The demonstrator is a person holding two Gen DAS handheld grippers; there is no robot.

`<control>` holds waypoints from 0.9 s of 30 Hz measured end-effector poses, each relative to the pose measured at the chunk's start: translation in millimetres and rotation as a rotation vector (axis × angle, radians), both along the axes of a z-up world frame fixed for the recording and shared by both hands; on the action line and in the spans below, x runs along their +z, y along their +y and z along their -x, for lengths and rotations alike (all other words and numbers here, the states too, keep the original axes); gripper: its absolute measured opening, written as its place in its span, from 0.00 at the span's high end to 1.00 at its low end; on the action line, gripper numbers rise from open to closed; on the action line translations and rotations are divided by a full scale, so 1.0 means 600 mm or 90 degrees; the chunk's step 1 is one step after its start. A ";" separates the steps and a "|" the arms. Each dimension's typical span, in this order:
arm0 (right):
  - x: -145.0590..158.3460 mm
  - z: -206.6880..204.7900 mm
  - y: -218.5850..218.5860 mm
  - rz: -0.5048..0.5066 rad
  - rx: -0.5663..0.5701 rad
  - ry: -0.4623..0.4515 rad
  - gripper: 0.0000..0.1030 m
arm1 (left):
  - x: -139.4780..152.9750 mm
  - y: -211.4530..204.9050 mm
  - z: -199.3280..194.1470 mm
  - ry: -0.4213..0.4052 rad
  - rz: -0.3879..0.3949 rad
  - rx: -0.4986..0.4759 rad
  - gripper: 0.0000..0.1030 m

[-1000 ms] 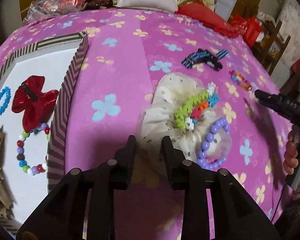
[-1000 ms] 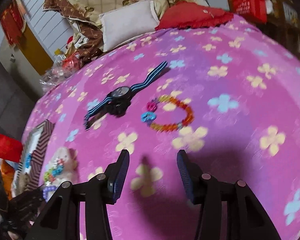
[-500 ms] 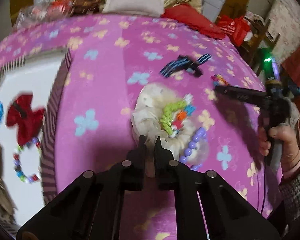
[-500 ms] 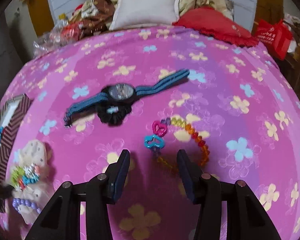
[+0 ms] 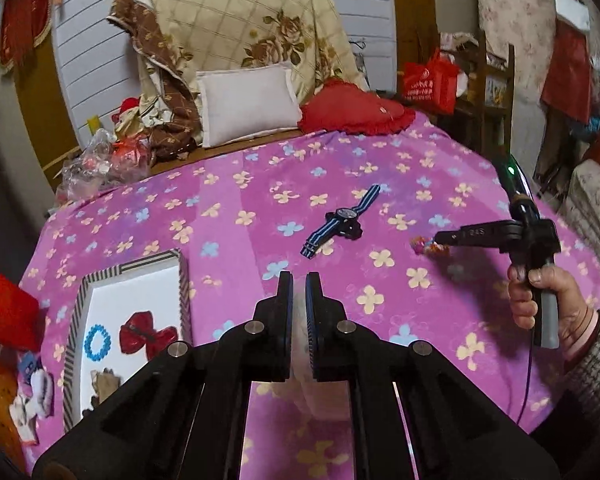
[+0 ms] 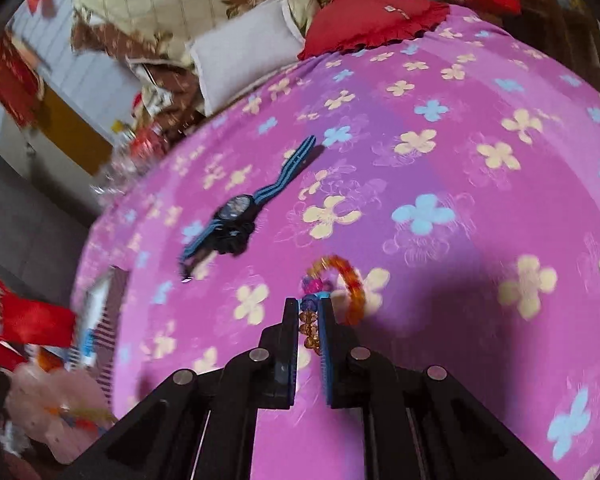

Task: Organize jewelry
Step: 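Grasp the white polka-dot scrunchie with the left tool while the right tool grasps the orange bracelet, then carry the white scrunchie and orange bracelet over the tray with both tools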

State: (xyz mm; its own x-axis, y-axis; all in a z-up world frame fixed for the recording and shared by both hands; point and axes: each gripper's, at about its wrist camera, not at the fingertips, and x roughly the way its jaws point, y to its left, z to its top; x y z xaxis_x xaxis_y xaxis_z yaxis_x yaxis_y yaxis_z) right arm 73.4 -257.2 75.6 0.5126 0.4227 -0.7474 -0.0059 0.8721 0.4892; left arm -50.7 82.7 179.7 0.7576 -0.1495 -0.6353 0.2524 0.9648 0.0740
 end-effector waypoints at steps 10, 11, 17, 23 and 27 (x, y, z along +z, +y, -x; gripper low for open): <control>0.067 0.069 0.056 -0.028 0.052 -0.035 0.92 | 0.025 0.106 0.034 0.014 0.016 0.090 0.96; 0.071 0.074 0.064 -0.023 0.059 -0.038 0.92 | 0.022 0.117 0.037 0.024 0.017 0.096 0.96; 0.085 0.116 0.123 -0.028 0.110 -0.043 0.92 | -0.042 0.131 0.075 0.088 0.004 0.072 0.93; 0.087 0.158 0.170 -0.027 0.157 -0.044 0.92 | -0.160 0.109 0.126 0.175 0.009 0.011 0.82; 0.093 0.174 0.186 -0.022 0.179 -0.046 0.92 | -0.194 0.073 0.166 0.177 0.007 -0.066 0.65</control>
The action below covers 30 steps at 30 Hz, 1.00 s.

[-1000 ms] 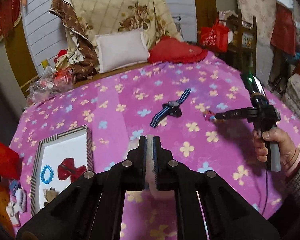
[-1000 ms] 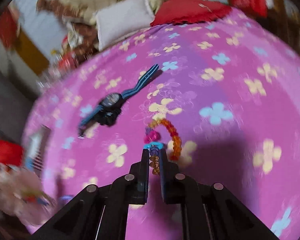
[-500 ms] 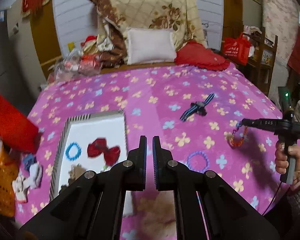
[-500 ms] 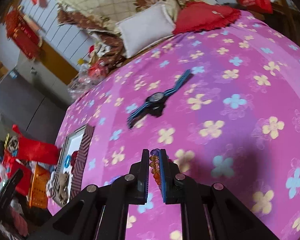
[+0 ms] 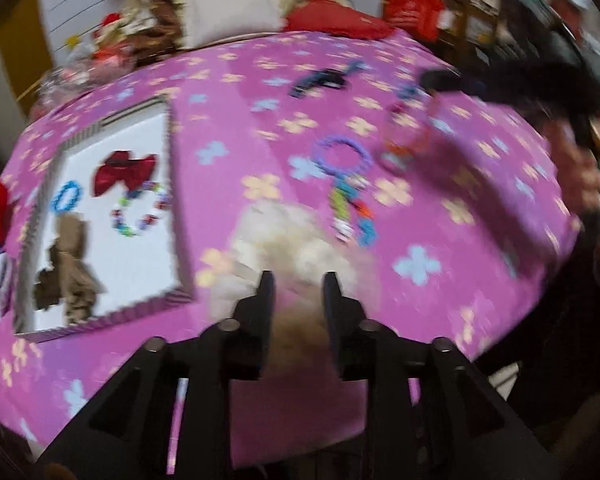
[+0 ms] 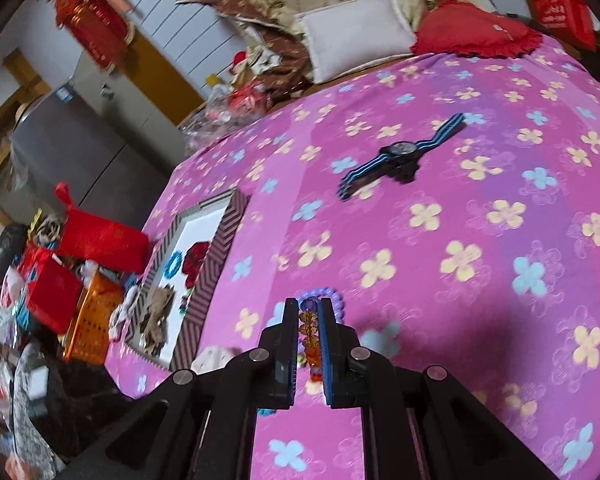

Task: Organize jewelry
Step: 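Carry the white scrunchie and orange bracelet over the tray with both tools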

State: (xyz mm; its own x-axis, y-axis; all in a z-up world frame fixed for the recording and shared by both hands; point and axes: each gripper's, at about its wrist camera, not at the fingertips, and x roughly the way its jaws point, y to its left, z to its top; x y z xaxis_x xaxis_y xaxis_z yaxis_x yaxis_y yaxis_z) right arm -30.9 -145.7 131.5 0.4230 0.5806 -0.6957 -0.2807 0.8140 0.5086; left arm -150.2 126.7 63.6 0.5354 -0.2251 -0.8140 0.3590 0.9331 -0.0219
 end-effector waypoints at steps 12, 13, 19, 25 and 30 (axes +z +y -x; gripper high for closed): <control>-0.002 0.007 0.025 0.019 0.013 0.004 0.92 | -0.056 -0.037 -0.016 0.035 -0.066 -0.022 0.87; -0.001 0.007 0.028 0.020 0.014 0.003 0.92 | -0.057 -0.030 -0.021 0.042 -0.060 -0.014 0.87; 0.011 0.002 0.054 0.031 0.027 -0.004 0.92 | 0.006 0.027 -0.031 0.025 0.049 0.031 0.91; 0.032 -0.013 0.105 0.037 0.051 -0.010 0.92 | 0.107 0.120 -0.062 -0.043 0.161 0.098 0.91; 0.059 -0.031 0.167 0.045 0.073 -0.025 0.92 | 0.112 0.194 -0.116 -0.062 0.195 0.175 0.91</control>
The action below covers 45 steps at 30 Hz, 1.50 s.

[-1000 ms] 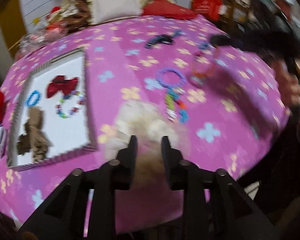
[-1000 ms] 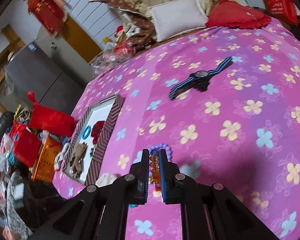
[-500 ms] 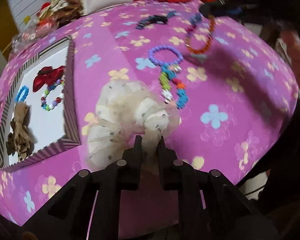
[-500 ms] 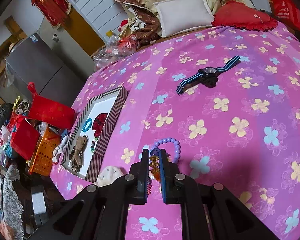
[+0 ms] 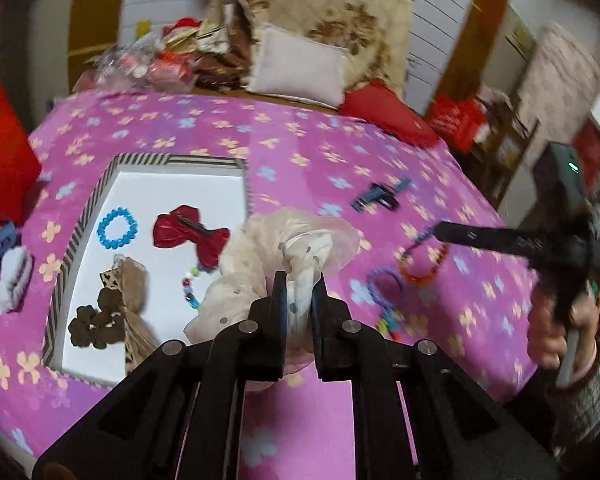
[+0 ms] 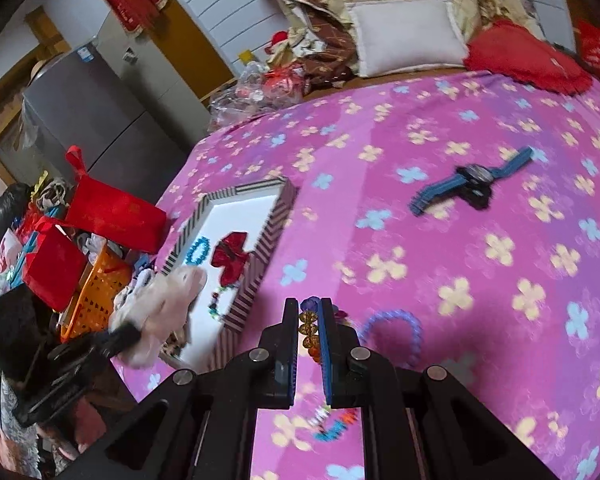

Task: Organize jewelry
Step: 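Carry the white scrunchie and orange bracelet over the tray with both tools, then release the white scrunchie into the tray while the right tool drops the orange bracelet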

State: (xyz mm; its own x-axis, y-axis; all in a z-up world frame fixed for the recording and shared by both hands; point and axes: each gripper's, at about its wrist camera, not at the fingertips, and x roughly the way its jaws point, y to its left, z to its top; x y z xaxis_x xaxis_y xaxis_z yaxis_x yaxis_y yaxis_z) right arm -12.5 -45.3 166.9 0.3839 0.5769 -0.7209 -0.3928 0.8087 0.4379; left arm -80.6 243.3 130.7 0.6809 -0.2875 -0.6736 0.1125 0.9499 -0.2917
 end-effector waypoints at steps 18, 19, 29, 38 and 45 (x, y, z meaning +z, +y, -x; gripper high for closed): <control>-0.002 -0.111 0.311 0.073 0.095 -0.010 0.92 | -0.118 0.081 -0.028 0.128 -0.084 0.067 0.91; -0.005 -0.117 0.325 0.077 0.098 -0.011 0.92 | -0.126 0.080 -0.030 0.137 -0.089 0.065 0.90; -0.075 -0.204 0.425 0.117 0.098 0.010 0.92 | -0.141 0.068 -0.046 0.140 -0.117 0.071 0.90; -0.134 -0.265 0.399 0.157 0.045 0.040 0.92 | -0.136 0.071 -0.053 0.135 -0.086 0.070 0.77; -0.145 -0.277 0.377 0.130 0.022 0.059 0.63 | -0.128 0.064 -0.052 0.119 -0.068 0.059 0.63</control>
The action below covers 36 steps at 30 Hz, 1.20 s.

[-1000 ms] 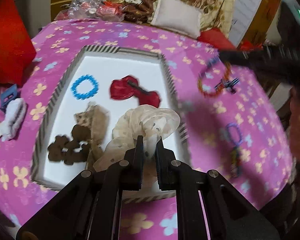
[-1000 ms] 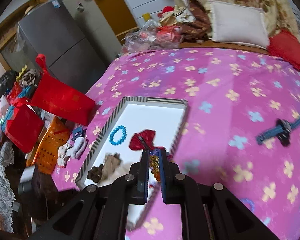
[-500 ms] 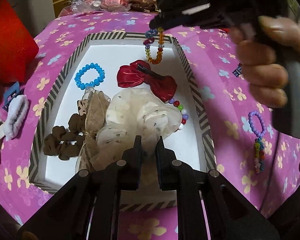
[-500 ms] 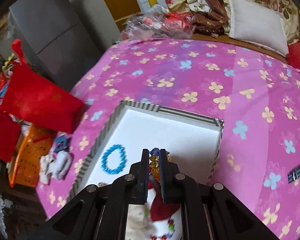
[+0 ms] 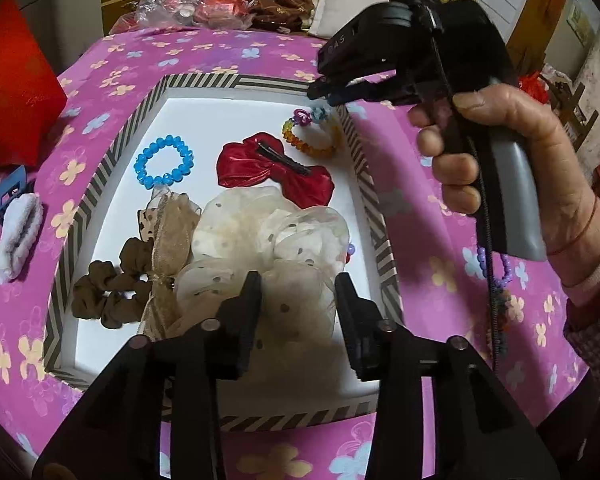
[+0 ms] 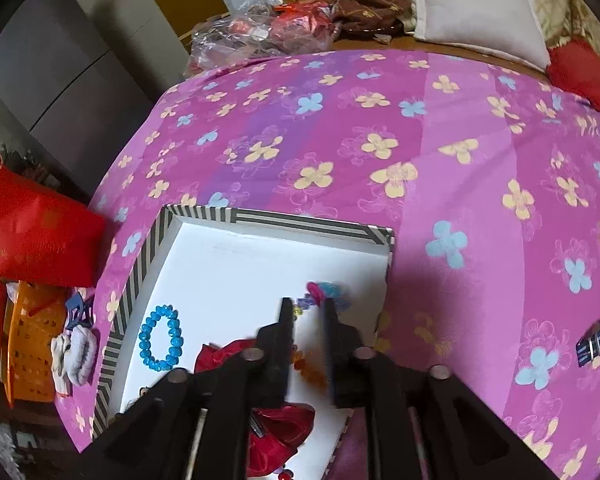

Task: Organize jewelry
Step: 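Release the white scrunchie into the tray while the right tool drops the orange bracelet, then move both tools toward the purple bead bracelet and flower-bead strand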

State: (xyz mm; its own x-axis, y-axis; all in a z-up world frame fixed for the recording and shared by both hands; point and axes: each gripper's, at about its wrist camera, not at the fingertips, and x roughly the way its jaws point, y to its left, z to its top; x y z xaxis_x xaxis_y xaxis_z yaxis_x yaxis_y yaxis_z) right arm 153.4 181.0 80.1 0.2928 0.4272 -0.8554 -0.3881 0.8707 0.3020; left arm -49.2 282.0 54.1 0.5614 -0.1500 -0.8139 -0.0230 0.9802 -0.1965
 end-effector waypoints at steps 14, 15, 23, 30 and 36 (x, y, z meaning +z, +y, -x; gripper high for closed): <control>0.069 0.077 -0.126 -0.028 -0.041 -0.057 0.53 | 0.057 0.022 0.033 -0.121 0.053 0.023 0.44; 0.072 0.090 -0.143 -0.030 -0.043 -0.058 0.53 | 0.061 0.029 0.036 -0.127 0.059 0.033 0.41; 0.088 0.222 -0.332 -0.030 -0.094 -0.089 0.53 | 0.054 0.089 0.036 -0.117 0.111 0.138 0.41; 0.070 0.316 -0.470 0.024 -0.146 -0.103 0.53 | 0.061 0.036 0.035 -0.121 0.076 0.119 0.41; 0.073 0.369 -0.542 -0.087 -0.233 -0.121 0.53 | 0.065 -0.054 0.041 -0.131 0.029 0.052 0.41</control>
